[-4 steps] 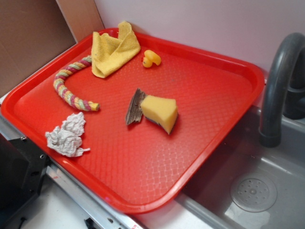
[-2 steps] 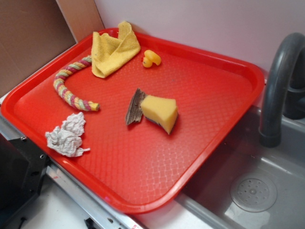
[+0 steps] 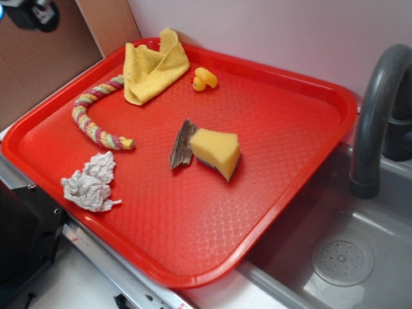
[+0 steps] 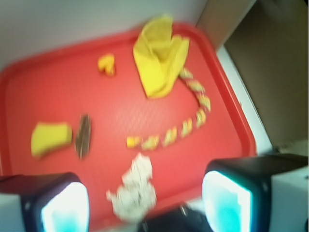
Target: Grab the yellow duck.
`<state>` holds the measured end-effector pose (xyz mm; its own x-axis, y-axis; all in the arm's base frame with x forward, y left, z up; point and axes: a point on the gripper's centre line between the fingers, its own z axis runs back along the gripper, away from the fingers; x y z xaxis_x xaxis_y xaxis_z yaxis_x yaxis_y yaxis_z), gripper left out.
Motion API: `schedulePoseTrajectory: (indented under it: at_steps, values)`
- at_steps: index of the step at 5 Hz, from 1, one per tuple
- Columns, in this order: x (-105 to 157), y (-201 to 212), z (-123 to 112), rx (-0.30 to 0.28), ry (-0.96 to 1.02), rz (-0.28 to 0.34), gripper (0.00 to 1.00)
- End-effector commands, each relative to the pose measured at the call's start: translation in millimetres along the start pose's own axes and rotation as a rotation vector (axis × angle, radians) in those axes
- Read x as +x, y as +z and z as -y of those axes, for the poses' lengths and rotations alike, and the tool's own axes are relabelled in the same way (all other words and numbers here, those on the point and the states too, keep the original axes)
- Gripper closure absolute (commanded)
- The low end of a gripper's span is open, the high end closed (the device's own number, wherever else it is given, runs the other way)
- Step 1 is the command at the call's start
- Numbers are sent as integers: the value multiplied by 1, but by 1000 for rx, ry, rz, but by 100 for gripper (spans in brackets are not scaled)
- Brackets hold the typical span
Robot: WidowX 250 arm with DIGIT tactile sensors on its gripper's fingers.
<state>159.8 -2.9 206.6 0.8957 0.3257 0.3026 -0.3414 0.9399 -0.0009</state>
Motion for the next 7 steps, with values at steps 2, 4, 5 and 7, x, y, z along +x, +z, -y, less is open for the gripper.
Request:
schedulePoseTrajectory:
  at_steps: [2,4,5,7]
  values:
    - [75,-86,25,17,3,163,0]
    - [104,-147,36,53,-18,75,0]
    - [109,-183,41,80,-52,20,0]
    - [108,-216,39,133,-61,-26,0]
